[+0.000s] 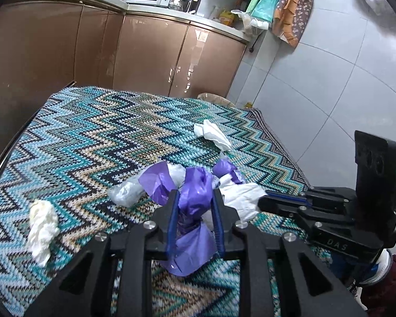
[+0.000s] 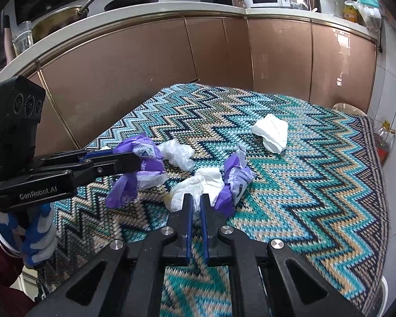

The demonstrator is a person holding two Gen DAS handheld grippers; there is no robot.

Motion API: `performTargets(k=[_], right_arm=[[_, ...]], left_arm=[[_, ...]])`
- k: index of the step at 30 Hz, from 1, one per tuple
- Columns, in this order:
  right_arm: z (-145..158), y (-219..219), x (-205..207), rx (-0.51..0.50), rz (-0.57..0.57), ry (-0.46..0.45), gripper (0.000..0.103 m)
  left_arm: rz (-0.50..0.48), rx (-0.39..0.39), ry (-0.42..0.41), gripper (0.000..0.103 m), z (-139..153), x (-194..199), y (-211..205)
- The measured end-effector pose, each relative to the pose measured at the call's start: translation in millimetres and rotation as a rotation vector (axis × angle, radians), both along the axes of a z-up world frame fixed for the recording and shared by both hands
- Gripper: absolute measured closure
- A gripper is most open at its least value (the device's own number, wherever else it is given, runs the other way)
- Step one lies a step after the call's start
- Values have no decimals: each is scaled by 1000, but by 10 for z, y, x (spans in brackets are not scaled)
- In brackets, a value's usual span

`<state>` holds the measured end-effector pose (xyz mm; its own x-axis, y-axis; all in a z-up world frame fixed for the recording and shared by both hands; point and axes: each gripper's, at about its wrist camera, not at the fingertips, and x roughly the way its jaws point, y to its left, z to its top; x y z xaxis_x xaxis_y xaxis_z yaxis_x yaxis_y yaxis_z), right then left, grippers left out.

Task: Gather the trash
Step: 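Hold the purple glove in left tool while right tool grasps a white tissue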

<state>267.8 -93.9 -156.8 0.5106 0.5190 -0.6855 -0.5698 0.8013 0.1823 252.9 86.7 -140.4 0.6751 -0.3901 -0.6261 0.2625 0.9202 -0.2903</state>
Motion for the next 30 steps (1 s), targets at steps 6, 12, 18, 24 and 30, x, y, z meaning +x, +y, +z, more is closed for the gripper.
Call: performTargets(k=[6, 12, 18, 24, 30], right_arm=[[192, -139, -245, 2, -32, -39, 97], [374, -258, -505, -1, -59, -79, 98], [543, -388, -753, 2, -85, -123, 99], [674, -543, -945, 11, -107, -163, 99], [525, -798, -917, 33, -170, -86, 97]], left_arm=[[17, -1, -28, 81, 147, -236, 48], [31, 7, -60, 81, 297, -493, 58], [30, 5, -98, 81, 467, -741, 33], [10, 16, -127, 81, 605, -915, -96], [-12, 19, -127, 81, 626, -990, -251]])
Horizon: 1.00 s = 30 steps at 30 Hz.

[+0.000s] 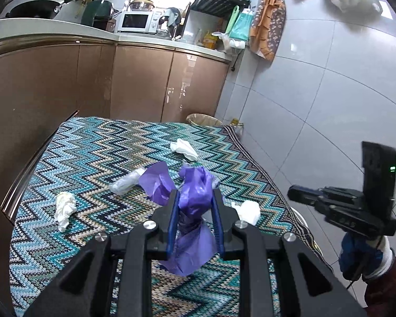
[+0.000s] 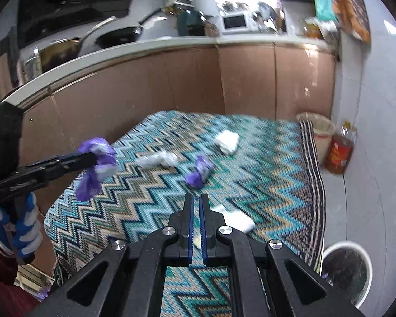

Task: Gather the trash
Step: 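Hold the purple glove in left tool while right tool grasps a white tissue, then carry the glove and tissue over the white bin and open both tools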

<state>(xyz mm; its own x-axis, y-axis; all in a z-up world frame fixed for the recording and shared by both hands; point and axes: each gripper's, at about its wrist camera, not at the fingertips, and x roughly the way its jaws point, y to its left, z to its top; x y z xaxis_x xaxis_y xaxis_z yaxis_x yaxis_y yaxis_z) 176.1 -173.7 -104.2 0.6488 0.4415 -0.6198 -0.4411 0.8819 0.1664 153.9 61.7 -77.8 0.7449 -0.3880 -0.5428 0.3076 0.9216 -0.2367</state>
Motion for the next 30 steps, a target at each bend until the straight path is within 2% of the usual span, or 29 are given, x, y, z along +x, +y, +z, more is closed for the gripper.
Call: performTargets(k=[5, 7, 15, 21, 22, 25, 30], right_arm=[[-296, -123, 122, -4, -56, 84, 69], [-443, -149, 193, 3, -64, 132, 68], [-861, -253, 514, 68, -111, 293, 68], [-935, -203, 675, 91, -108, 328, 68], [-933, -173, 691, 82, -101, 325, 70], [-908, -100, 702, 72, -80, 309, 92], [-768, -20, 619, 70, -52, 242, 95]], left_arm=[[-10, 4, 40, 81, -114, 101, -66], [-11, 2, 57, 81, -172, 159, -70], [-27, -7, 118, 81, -439, 388, -68], [-25, -20, 144, 81, -564, 504, -35], [-25, -21, 147, 81, -577, 518, -28], [-23, -22, 150, 81, -595, 526, -19], [-20, -18, 139, 81, -539, 476, -10]])
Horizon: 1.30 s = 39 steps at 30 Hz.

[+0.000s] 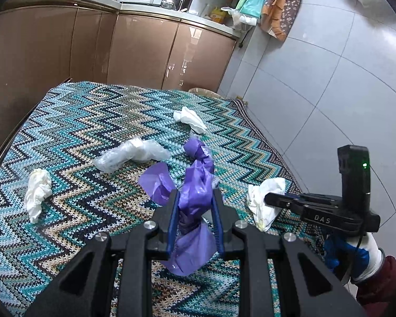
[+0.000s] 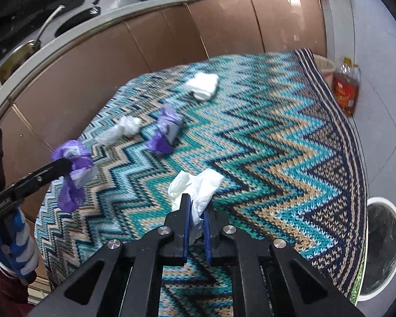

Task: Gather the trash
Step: 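Carry the glove and tissue over the white bin and open both tools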

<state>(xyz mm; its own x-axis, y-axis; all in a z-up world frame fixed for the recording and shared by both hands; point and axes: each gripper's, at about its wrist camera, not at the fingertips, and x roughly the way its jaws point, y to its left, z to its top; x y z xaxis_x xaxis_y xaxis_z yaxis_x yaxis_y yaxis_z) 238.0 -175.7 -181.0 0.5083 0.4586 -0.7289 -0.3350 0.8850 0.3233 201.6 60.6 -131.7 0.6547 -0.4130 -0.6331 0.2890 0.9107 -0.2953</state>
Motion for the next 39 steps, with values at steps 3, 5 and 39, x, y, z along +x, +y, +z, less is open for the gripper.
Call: performTargets(k=[3, 5, 39], right_arm=[[129, -19, -78, 15, 8, -40, 95], [229, -52, -144, 26, 9, -70, 95], [175, -2681, -1015, -50, -511, -159, 93]], left_arm=[[-3, 8, -16, 81, 81, -57, -34], [-4, 16, -31, 81, 156, -118, -79], [-565, 275, -17, 81, 15, 81, -3459]])
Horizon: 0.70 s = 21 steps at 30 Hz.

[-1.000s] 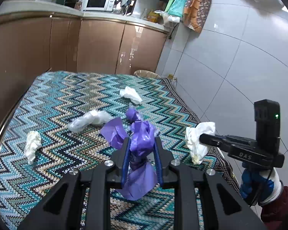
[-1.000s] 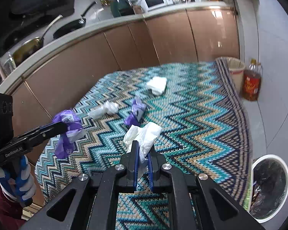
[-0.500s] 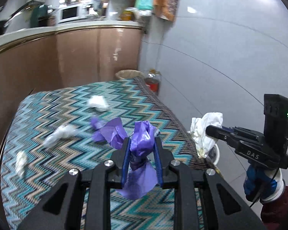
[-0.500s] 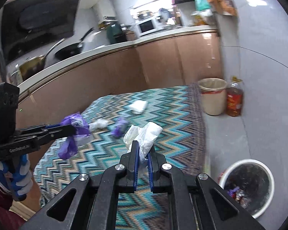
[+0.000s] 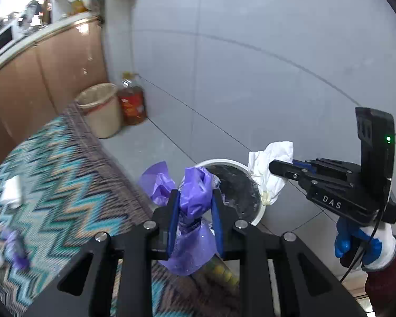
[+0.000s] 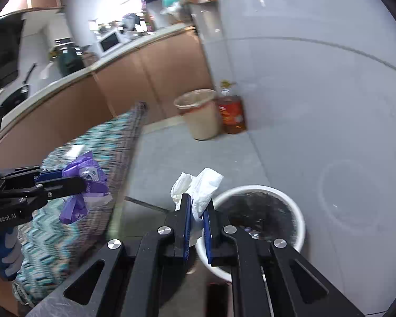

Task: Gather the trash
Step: 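Carry the glove and tissue over the white bin and open both tools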

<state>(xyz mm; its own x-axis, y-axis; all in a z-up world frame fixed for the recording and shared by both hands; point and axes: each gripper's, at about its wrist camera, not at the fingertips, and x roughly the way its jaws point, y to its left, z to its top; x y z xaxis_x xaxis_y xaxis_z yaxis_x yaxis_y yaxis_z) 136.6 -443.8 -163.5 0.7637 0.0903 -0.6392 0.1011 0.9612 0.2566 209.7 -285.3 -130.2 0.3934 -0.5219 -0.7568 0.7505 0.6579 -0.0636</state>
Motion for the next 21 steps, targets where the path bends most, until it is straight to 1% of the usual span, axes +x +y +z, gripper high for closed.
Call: performTargets(k=[3, 6, 7, 9, 11, 12, 14, 15, 16, 17, 19, 21], right_arm=[[-125, -164, 62, -11, -40, 34, 92], [-236, -273, 106, -14, -75, 61, 92], [-277, -319, 133, -13, -84, 70, 92], [-349, -360, 173, -16, -93, 90, 88], [-421, -412, 202, -27, -108, 108, 71], [-455, -436, 217, -31, -114, 113, 68], [-492, -472, 232, -37, -126, 123, 61], [-505, -487, 233, -38, -133, 128, 59], [-511, -504, 231, -38, -138, 130, 55], [-517, -513, 222, -39, -146, 132, 47], [-527, -533, 189, -43, -158, 132, 39], [-530, -552, 163, -45, -172, 135, 29]], left_arm=[[-16, 19, 53, 81, -192, 158, -320], [-12, 39, 93, 81, -359, 294, -571], [-10, 45, 107, 79, -426, 338, -656], [-2, 46, 132, 78, -521, 396, -764], [0, 50, 158, 78, -610, 450, -864], [5, 53, 167, 77, -660, 480, -917], [9, 53, 189, 71, -735, 520, -989], [14, 50, 195, 64, -751, 551, -1000], [21, 46, 198, 61, -763, 565, -1002], [27, 38, 201, 60, -767, 574, -995], [29, 24, 207, 60, -751, 577, -966], [35, 7, 193, 60, -703, 558, -897]])
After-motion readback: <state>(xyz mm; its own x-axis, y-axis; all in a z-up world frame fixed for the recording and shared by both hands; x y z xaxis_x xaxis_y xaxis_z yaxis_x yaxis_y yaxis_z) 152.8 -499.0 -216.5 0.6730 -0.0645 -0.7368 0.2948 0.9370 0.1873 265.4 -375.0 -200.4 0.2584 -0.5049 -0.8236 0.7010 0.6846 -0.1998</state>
